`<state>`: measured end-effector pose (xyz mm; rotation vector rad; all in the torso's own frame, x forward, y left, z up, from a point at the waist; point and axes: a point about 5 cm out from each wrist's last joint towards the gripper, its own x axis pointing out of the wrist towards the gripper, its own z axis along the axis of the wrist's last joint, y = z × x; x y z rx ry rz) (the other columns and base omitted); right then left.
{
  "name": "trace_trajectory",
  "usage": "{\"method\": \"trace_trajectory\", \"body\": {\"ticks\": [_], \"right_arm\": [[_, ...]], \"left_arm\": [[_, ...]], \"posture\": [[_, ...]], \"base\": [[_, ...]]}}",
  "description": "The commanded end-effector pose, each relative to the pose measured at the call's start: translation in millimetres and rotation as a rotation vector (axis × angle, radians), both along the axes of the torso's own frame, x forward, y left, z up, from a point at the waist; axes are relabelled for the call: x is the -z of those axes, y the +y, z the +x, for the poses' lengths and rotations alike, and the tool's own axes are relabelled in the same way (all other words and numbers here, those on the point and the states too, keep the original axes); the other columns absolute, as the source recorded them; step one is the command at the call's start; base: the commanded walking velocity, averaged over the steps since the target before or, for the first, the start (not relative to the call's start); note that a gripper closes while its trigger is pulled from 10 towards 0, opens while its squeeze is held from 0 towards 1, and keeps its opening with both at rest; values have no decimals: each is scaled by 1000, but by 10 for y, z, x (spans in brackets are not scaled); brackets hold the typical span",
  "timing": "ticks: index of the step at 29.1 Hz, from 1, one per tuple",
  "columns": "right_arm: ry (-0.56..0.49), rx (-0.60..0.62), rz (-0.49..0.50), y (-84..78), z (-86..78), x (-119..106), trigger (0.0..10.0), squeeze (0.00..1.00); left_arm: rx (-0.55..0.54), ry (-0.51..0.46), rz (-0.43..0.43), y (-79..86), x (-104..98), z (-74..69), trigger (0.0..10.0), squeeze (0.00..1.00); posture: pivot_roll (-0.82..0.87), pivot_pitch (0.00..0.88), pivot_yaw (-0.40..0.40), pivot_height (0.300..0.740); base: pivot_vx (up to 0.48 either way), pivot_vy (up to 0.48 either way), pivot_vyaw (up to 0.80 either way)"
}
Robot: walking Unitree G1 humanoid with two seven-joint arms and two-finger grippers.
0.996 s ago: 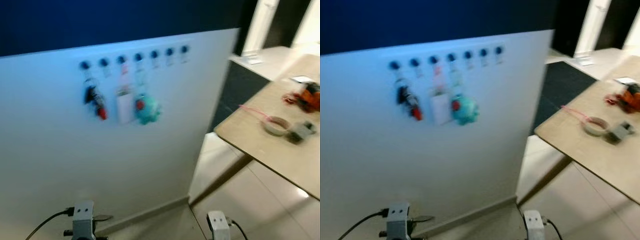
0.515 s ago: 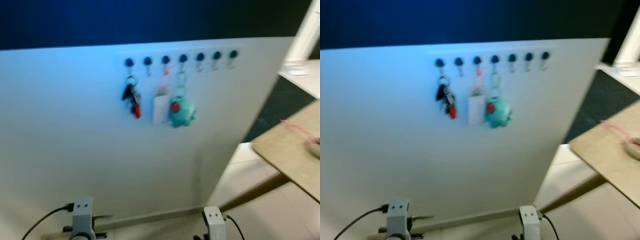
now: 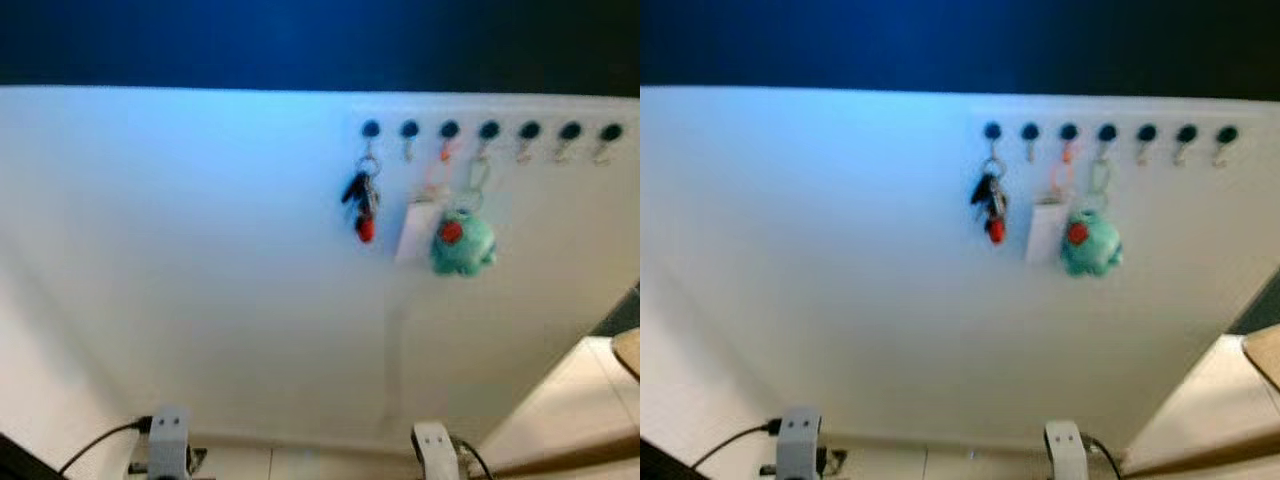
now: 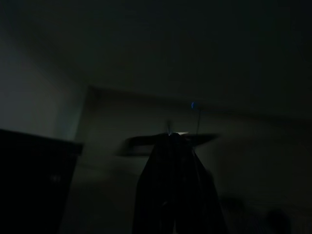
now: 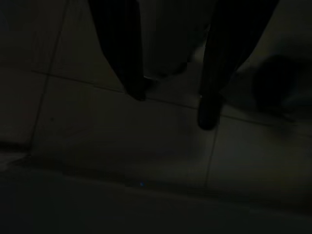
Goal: Hang keys on a hook
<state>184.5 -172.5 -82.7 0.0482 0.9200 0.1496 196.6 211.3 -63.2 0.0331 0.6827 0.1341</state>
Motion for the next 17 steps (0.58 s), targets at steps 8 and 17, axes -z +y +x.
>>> {"method": "trace_trajectory", "body": {"ticks": [8, 17], "right_arm": [[0, 44, 17, 7, -45, 20, 10000, 0], [-8, 58, 5, -43, -21, 5, 10000, 0]], "left_arm": [[-2, 23, 0, 5, 39, -67, 10000, 0], [50, 4, -19, -59, 18, -21, 10000, 0]], "posture": [[53, 38, 2, 740], [45, 41, 0, 740]], "base": [[0, 0, 687], [0, -194, 0]]}}
